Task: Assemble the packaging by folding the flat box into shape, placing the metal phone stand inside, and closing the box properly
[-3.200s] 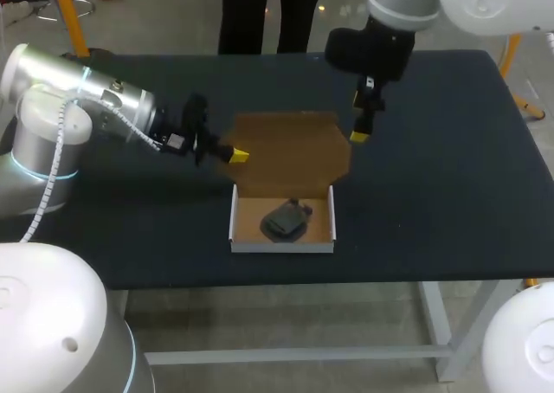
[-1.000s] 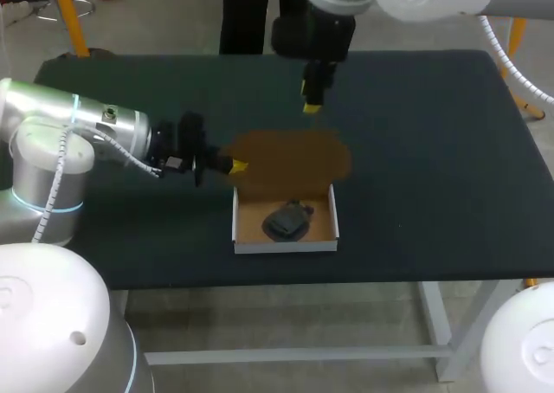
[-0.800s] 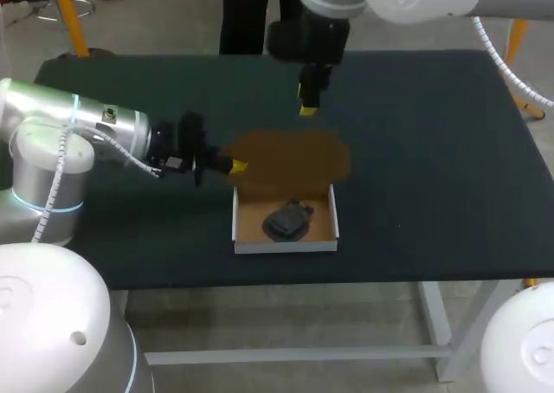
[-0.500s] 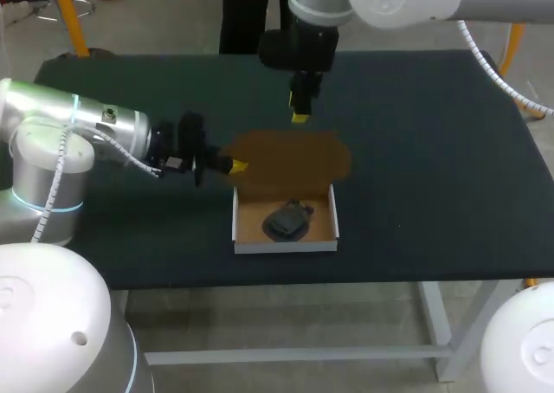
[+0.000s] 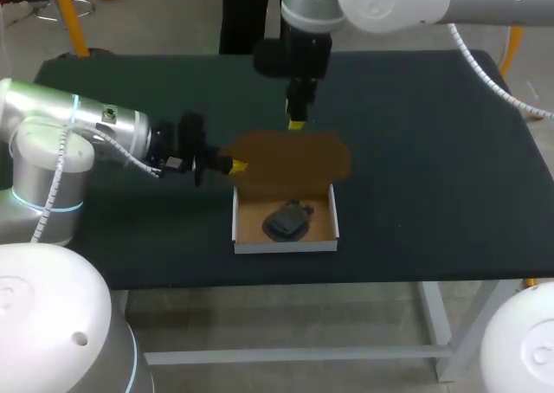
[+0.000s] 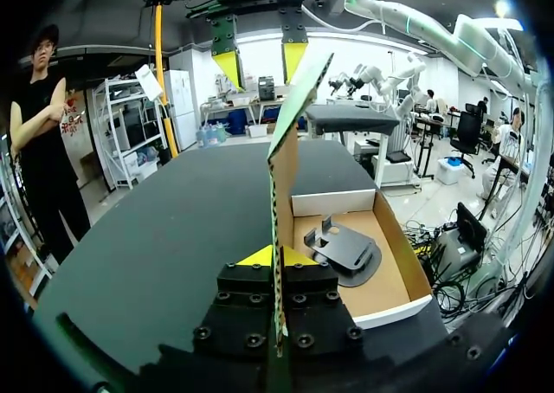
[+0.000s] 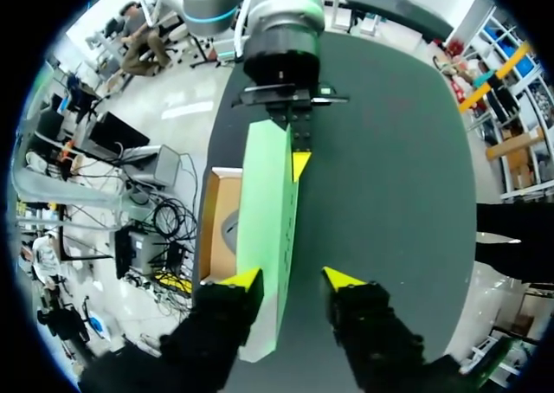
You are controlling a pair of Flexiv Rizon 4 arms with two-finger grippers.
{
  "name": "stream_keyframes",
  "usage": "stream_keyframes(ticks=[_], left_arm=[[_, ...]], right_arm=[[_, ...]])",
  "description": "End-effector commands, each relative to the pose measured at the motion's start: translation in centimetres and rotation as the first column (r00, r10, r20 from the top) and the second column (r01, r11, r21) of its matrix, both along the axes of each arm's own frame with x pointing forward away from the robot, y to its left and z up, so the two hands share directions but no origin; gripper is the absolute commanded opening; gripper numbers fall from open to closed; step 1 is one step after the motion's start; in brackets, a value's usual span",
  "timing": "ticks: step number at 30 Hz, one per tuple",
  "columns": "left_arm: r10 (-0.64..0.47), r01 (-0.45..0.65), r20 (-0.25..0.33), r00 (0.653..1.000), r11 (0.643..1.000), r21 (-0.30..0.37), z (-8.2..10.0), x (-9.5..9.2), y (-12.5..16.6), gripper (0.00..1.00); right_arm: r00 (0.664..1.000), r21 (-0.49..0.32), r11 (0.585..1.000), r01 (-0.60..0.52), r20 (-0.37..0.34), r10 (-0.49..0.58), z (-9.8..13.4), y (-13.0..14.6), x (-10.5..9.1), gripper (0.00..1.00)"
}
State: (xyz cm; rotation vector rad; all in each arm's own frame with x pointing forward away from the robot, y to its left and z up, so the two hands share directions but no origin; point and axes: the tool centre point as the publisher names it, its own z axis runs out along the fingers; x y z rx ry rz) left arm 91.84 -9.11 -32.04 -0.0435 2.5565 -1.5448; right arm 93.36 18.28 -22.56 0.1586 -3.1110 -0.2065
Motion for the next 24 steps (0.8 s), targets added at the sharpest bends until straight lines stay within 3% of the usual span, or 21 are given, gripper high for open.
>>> stream_keyframes(ticks=[1, 24], left_arm=[[0.000, 0.000, 0.000, 1.000, 1.000, 0.000, -0.3, 0.0, 0.0, 0.00], [0.000, 0.000, 0.000, 1.000, 1.000, 0.000, -0.3, 0.0, 0.0, 0.00]], right_arm=[[1.000, -0.002, 1.000, -0.002, -0.002, 0.002, -0.2, 0.0, -0.2, 0.47], [1.000, -0.038, 0.999, -0.024, 0.004, 0.024, -1.6, 0.9, -1.7, 0.47]])
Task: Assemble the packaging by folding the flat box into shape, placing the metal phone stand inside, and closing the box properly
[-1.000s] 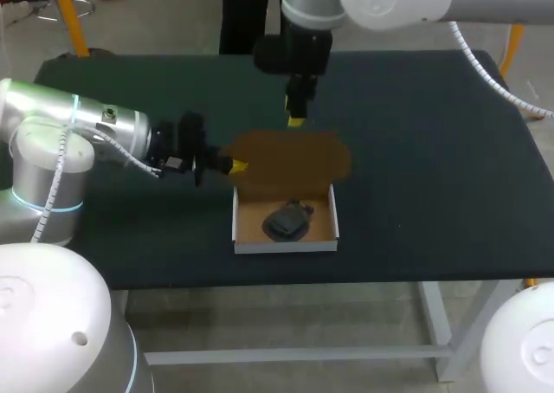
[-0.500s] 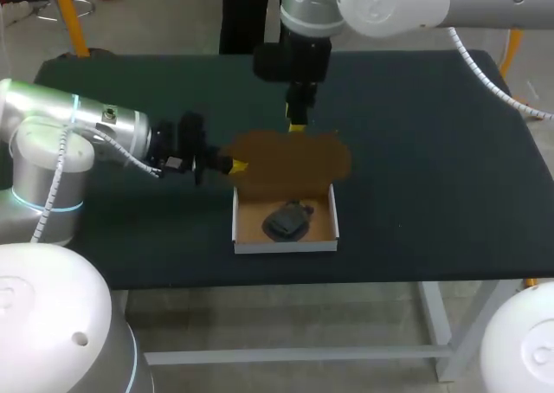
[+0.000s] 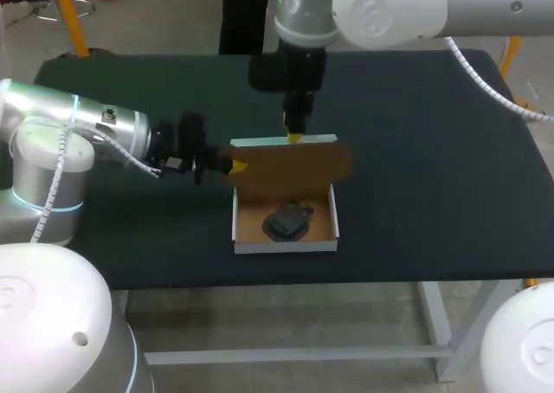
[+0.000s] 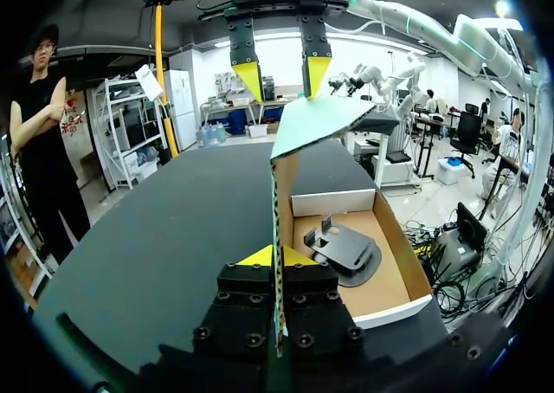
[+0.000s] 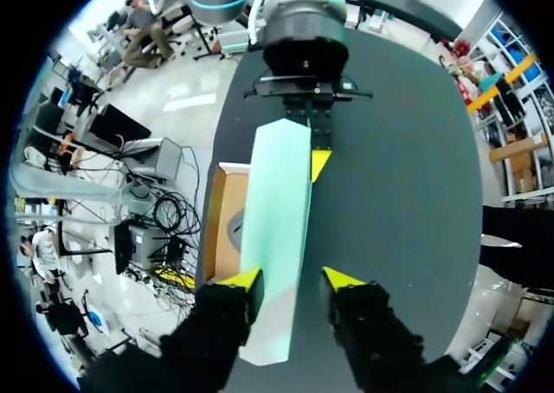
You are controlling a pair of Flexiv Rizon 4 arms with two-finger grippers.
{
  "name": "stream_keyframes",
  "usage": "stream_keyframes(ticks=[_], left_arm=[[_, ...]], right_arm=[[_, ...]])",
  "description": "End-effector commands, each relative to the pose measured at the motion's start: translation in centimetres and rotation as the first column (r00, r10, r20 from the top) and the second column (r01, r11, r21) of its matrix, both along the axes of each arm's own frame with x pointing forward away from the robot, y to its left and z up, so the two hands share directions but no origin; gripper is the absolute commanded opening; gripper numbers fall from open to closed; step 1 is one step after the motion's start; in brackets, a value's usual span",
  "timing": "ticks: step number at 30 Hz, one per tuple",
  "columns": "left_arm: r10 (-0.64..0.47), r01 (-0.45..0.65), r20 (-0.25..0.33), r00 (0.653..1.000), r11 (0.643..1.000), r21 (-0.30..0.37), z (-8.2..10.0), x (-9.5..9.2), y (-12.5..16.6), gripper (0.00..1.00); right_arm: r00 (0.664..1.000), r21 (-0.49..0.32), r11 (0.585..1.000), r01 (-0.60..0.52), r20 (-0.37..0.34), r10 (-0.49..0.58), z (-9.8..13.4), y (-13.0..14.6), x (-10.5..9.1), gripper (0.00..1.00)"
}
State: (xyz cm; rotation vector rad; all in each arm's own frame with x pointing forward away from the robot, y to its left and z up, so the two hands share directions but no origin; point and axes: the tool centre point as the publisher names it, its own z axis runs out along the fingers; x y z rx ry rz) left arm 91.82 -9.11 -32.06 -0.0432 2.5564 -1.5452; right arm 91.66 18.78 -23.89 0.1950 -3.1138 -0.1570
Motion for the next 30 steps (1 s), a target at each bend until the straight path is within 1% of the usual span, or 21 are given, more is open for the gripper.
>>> stream_keyframes(ticks=[1, 20, 30], left_arm=[[0.000, 0.000, 0.000, 1.000, 1.000, 0.000, -0.2, 0.0, 0.0, 0.00], [0.000, 0.000, 0.000, 1.000, 1.000, 0.000, -0.2, 0.0, 0.0, 0.00], [0.000, 0.000, 0.000, 1.000, 1.000, 0.000, -0.2, 0.0, 0.0, 0.00]], right_arm=[[1.000, -0.007, 1.000, -0.001, -0.001, 0.001, -0.3, 0.4, 0.0, 0.47], [1.000, -0.007, 1.000, -0.003, -0.014, 0.003, -1.2, 0.7, 0.2, 0.49], [1.000, -0.012, 1.000, -0.007, -0.024, 0.007, -1.6, 0.7, 0.1, 0.52]])
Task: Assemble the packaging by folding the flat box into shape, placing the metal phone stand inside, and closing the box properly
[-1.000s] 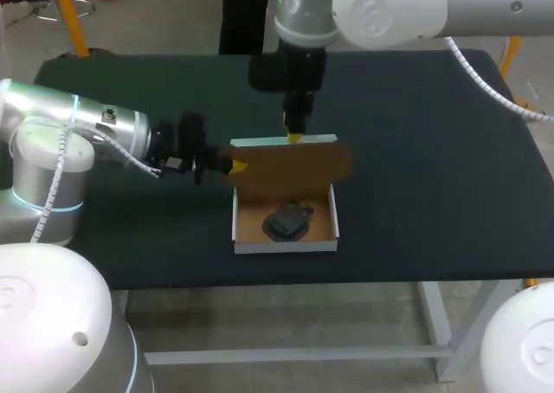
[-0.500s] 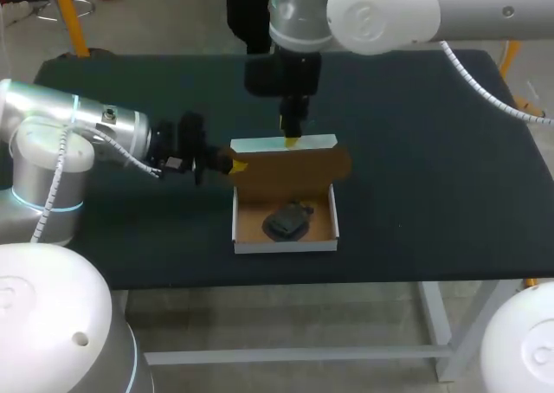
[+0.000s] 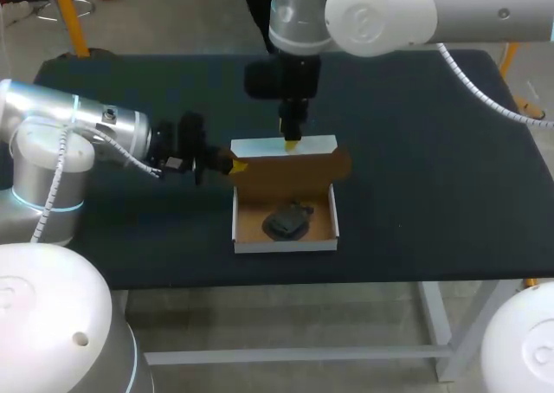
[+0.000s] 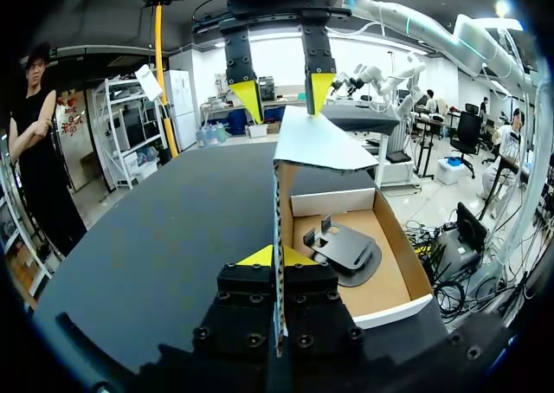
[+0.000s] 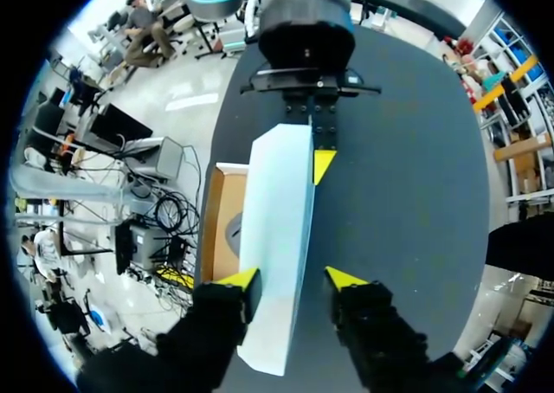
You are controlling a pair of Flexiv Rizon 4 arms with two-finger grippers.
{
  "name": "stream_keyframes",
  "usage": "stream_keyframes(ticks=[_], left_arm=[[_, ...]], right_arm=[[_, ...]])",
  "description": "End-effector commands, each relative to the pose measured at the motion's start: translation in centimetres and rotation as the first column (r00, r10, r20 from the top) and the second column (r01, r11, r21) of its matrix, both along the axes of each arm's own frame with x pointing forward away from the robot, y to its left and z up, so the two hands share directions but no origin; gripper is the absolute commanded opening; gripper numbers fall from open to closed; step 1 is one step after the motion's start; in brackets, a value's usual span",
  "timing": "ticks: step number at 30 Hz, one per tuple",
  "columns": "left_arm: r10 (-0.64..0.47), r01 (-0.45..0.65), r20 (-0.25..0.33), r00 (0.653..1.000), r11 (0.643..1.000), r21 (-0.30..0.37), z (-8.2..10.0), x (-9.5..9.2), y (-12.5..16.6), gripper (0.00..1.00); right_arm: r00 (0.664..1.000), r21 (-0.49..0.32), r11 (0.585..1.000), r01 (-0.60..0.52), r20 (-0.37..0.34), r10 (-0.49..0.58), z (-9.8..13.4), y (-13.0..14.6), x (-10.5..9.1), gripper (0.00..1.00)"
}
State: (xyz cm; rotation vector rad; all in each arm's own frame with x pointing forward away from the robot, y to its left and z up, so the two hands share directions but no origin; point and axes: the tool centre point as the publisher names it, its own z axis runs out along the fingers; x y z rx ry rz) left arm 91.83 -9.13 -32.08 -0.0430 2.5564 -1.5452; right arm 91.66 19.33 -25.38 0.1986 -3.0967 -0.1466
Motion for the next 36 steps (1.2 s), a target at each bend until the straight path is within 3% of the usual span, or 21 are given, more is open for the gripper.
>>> stream_keyframes(ticks=[1, 16, 23, 25, 26, 27, 36], left_arm=[[0.000, 0.000, 0.000, 1.000, 1.000, 0.000, -0.2, 0.0, 0.0, 0.00], [0.000, 0.000, 0.000, 1.000, 1.000, 0.000, -0.2, 0.0, 0.0, 0.00], [0.000, 0.000, 0.000, 1.000, 1.000, 0.000, -0.2, 0.0, 0.0, 0.00], [0.000, 0.000, 0.000, 1.000, 1.000, 0.000, -0.2, 0.0, 0.0, 0.00], [0.000, 0.000, 0.000, 1.000, 1.000, 0.000, -0.2, 0.0, 0.0, 0.00], [0.000, 0.000, 0.000, 1.000, 1.000, 0.000, -0.2, 0.0, 0.0, 0.00], [0.000, 0.000, 0.000, 1.000, 1.000, 0.000, -0.2, 0.0, 0.0, 0.00]], right_arm=[[1.000, -0.005, 1.000, -0.004, -0.008, 0.004, -0.1, 0.1, 0.0, 0.51], [0.999, -0.027, 1.000, -0.012, -0.042, 0.011, -1.1, 0.5, -0.1, 0.45], [0.997, -0.050, 0.998, -0.025, -0.071, 0.022, -1.7, 0.8, -0.3, 0.27], [0.997, -0.052, 0.998, -0.026, -0.073, 0.022, -1.8, 0.9, -0.4, 0.17], [0.997, -0.054, 0.998, -0.027, -0.073, 0.023, -1.8, 0.9, -0.4, 0.05], [0.997, -0.054, 0.998, -0.027, -0.073, 0.023, -1.8, 0.9, -0.4, 0.00], [0.997, -0.054, 0.998, -0.031, -0.067, 0.028, -1.7, 1.0, -1.0, 0.00]])
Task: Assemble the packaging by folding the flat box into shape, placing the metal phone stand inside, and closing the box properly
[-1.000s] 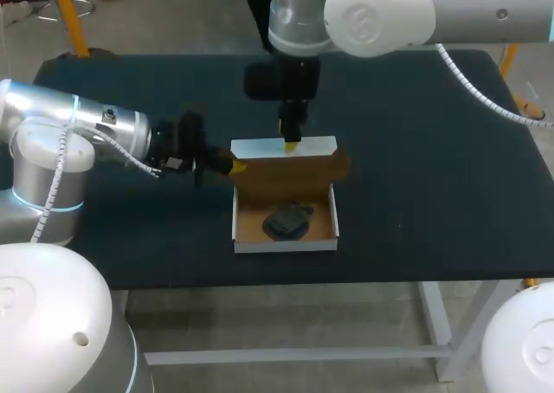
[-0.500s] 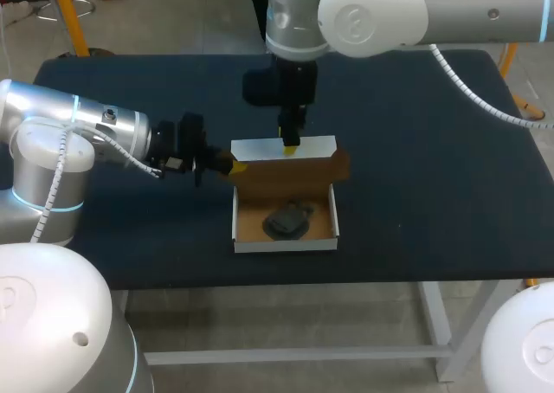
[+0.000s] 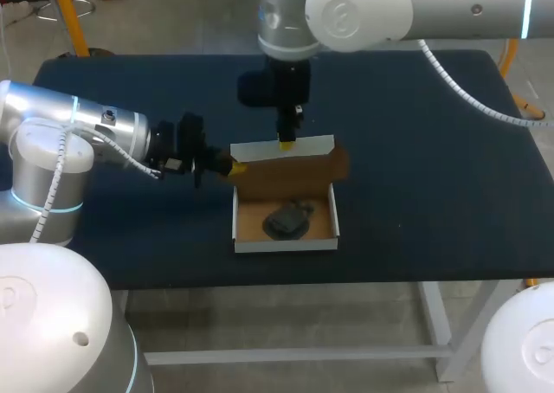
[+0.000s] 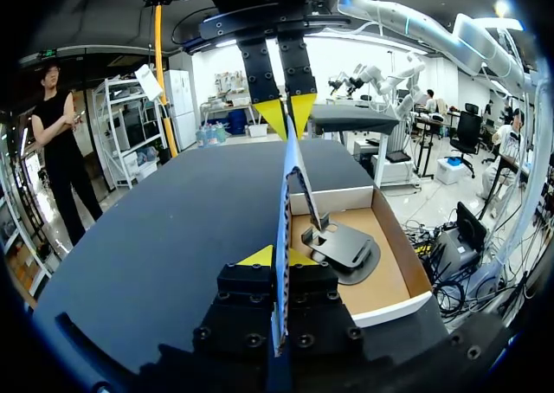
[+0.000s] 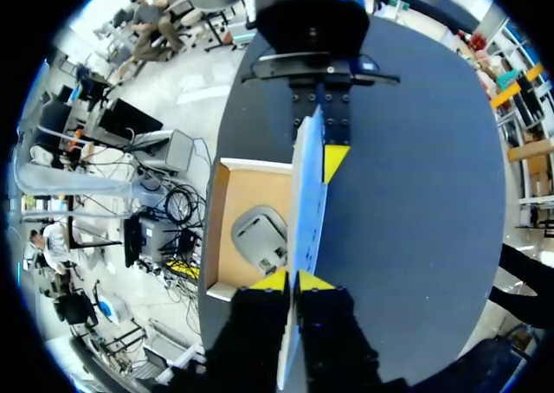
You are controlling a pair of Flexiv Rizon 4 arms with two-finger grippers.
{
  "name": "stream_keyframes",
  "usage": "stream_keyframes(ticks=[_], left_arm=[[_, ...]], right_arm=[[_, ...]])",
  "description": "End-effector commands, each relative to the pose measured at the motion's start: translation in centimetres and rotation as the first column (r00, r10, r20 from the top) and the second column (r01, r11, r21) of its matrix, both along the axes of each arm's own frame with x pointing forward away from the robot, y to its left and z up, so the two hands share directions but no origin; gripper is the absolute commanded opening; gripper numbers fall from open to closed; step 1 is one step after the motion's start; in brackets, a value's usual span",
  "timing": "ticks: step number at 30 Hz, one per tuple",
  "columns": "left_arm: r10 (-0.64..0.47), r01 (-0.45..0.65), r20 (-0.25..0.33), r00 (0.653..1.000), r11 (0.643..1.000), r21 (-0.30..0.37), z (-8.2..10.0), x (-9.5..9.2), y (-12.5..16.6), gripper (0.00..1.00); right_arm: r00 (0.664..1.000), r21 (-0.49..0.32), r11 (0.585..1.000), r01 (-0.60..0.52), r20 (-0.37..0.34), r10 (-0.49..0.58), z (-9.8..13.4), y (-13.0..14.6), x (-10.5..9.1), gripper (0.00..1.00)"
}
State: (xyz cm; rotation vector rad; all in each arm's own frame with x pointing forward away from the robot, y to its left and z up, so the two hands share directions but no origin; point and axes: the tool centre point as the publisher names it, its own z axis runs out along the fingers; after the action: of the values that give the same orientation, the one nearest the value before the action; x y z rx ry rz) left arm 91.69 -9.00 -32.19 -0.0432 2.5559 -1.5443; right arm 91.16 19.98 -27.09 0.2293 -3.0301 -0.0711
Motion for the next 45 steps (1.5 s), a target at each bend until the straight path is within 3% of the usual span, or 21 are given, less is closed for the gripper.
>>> stream_keyframes(ticks=[1, 2, 3, 10, 18, 24, 27, 43, 45], left_arm=[[0.000, 0.000, -0.001, 1.000, 1.000, 0.000, -0.1, 0.2, -0.1, 0.00], [0.000, 0.000, -0.001, 1.000, 1.000, 0.000, -0.1, 0.2, -0.1, 0.00], [0.000, 0.000, -0.001, 1.000, 1.000, 0.000, -0.1, 0.2, -0.1, 0.00], [0.000, 0.000, -0.001, 1.000, 1.000, 0.000, -0.1, 0.2, -0.1, 0.00], [0.000, 0.000, -0.001, 1.000, 1.000, 0.000, -0.1, 0.2, -0.1, 0.00], [0.000, 0.000, -0.001, 1.000, 1.000, 0.000, -0.1, 0.2, -0.1, 0.00], [0.000, 0.000, -0.001, 1.000, 1.000, 0.000, -0.1, 0.2, -0.1, 0.00], [-0.010, 0.010, 0.000, 1.000, 1.000, -0.005, -0.2, 0.3, -0.2, 0.00], [0.005, -0.006, 0.033, 0.999, 1.000, 0.016, -0.3, 0.5, -0.4, 0.00]], right_arm=[[1.000, 0.003, 1.000, 0.000, -0.008, 0.000, 0.0, 0.4, -0.6, 0.00], [1.000, 0.012, 1.000, 0.002, -0.010, -0.002, 0.2, 0.3, -0.8, 0.25], [1.000, 0.024, 1.000, 0.008, -0.009, -0.008, 0.4, 0.2, -0.9, 1.00], [0.998, 0.110, 0.992, 0.061, -0.015, -0.060, 2.7, -0.4, -1.3, 1.00], [0.976, 0.192, 0.957, 0.218, -0.030, -0.217, 5.1, -1.8, -0.4, 1.00], [0.917, 0.191, 0.899, 0.395, -0.024, -0.398, 6.5, -2.9, 0.3, 1.00], [0.874, 0.198, 0.859, 0.473, 0.021, -0.486, 7.4, -3.6, 0.3, 1.00], [0.874, 0.198, 0.859, 0.473, 0.021, -0.486, 7.4, -3.6, 0.3, 1.00], [0.877, 0.186, 0.863, 0.470, 0.014, -0.481, 7.3, -3.8, 0.3, 1.00]])
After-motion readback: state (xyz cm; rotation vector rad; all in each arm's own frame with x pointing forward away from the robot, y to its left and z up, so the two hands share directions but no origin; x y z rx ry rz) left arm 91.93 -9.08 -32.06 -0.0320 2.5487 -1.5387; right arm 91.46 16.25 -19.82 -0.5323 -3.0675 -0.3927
